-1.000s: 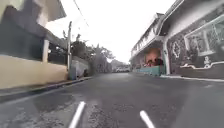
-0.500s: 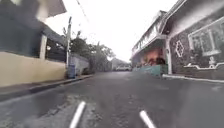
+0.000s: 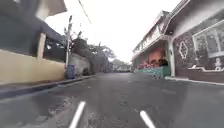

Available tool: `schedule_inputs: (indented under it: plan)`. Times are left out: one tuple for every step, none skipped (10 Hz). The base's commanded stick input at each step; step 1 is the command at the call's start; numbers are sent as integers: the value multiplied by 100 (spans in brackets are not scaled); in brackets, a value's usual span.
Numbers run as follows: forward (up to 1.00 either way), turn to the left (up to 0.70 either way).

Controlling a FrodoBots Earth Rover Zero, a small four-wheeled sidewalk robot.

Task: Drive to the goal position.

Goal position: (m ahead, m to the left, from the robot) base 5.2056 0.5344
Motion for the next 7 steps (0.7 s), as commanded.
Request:
schedule_inputs:
  plan:
    - [70,-6]
    - [70,-20]
    - [70,-34]
    - [70,-33]
    - [70,-17]
    - [70,-1]
    - [70,0]
